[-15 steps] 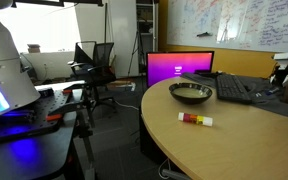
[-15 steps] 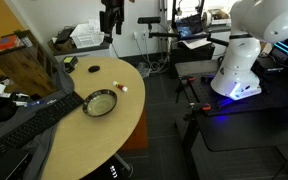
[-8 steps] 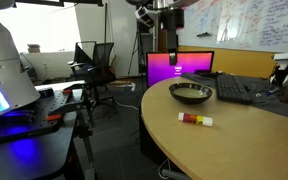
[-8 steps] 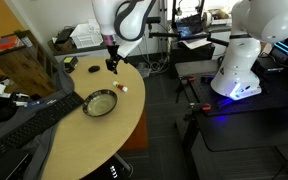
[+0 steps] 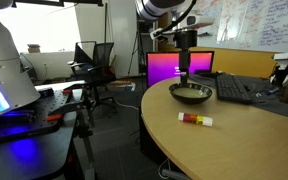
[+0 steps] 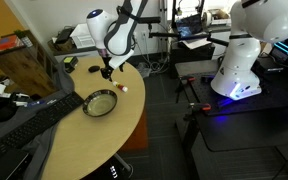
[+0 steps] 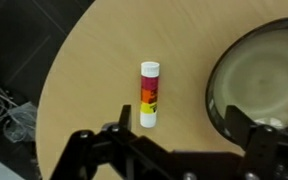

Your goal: Put the glue stick inside the bowl

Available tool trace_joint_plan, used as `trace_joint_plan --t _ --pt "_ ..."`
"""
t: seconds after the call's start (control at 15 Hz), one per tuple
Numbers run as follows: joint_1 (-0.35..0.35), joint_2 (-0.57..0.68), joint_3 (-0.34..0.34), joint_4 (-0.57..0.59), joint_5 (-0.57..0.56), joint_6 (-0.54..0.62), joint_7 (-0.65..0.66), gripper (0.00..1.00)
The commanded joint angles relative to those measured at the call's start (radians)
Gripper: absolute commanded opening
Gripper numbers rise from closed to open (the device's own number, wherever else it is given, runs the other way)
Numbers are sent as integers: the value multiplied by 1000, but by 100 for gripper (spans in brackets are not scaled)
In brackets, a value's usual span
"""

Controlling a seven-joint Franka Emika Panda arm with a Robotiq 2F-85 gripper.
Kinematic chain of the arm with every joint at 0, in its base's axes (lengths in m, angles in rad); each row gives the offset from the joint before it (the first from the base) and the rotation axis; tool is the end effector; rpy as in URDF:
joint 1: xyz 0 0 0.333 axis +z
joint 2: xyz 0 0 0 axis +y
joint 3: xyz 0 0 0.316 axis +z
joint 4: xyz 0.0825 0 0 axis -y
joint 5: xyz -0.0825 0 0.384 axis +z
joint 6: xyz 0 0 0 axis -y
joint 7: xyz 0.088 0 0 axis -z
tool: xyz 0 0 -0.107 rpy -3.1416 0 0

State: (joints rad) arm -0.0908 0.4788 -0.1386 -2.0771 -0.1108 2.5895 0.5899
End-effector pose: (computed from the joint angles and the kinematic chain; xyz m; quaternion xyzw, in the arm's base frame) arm 0.5769 -0.1320 0.1995 0.9358 -0.3466 0.0285 0.0574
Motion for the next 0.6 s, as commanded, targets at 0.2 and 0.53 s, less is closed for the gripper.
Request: trace_joint_plan --t 0.2,0.53 --pt "8 71 -43 75 98 -82 -26 100" --pt "-96 220 8 222 276 -186 -213 100"
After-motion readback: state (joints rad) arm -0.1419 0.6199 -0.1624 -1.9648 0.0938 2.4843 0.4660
